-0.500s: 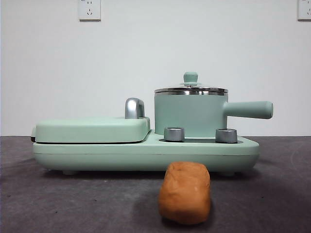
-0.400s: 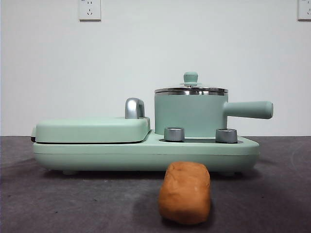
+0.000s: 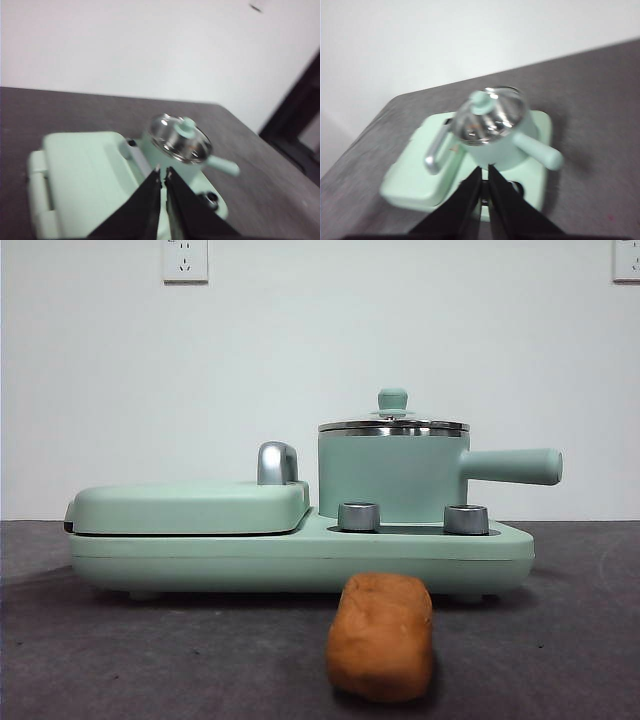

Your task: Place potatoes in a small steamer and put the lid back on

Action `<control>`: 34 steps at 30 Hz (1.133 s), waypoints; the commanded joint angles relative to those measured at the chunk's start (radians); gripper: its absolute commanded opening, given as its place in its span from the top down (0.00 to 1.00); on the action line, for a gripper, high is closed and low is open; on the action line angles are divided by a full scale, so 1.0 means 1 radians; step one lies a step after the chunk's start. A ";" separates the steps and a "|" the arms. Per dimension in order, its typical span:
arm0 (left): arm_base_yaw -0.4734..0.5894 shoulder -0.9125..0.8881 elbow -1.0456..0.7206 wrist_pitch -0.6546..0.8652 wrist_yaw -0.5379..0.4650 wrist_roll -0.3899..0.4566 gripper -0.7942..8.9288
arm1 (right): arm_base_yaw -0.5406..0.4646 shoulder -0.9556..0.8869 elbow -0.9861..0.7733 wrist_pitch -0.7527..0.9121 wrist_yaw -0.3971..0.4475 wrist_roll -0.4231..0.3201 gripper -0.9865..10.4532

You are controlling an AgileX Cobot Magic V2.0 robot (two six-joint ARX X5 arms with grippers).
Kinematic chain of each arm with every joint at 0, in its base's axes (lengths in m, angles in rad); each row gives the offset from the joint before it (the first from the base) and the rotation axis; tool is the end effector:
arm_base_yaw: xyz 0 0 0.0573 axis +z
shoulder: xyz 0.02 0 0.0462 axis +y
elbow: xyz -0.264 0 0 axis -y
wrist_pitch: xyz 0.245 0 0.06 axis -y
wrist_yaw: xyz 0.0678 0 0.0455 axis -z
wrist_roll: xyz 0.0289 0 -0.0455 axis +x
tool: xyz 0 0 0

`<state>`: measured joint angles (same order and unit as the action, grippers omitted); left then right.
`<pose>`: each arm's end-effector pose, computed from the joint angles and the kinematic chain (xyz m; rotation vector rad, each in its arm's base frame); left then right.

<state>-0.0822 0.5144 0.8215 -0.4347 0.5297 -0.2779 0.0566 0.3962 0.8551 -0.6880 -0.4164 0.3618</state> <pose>0.0960 -0.0226 0.3528 -0.2976 0.2106 -0.5899 0.0605 0.0151 0.3463 0.3948 0.3106 0.4251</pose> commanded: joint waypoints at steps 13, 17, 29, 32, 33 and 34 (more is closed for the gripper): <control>-0.064 0.137 0.221 -0.156 0.021 0.161 0.69 | 0.000 0.067 0.136 -0.076 -0.187 -0.138 0.81; -0.082 0.139 0.221 -0.156 0.021 0.162 0.52 | 0.000 0.067 0.136 -0.107 -0.186 -0.138 0.61; -0.190 0.270 0.248 -0.089 0.022 0.159 0.42 | 0.000 0.067 0.136 -0.114 -0.186 -0.138 0.48; -0.234 0.343 0.285 -0.075 0.022 0.169 0.42 | 0.000 0.067 0.136 -0.115 -0.185 -0.138 0.48; -0.248 0.369 0.299 -0.066 0.022 0.171 0.42 | 0.000 0.067 0.136 -0.115 -0.185 -0.138 0.48; -0.263 0.401 0.319 -0.061 0.022 0.179 0.42 | 0.000 0.067 0.136 -0.115 -0.185 -0.138 0.48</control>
<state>-0.3363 0.8955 1.1069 -0.5179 0.5484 -0.1188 0.0566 0.4564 0.9779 -0.8066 -0.6010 0.2325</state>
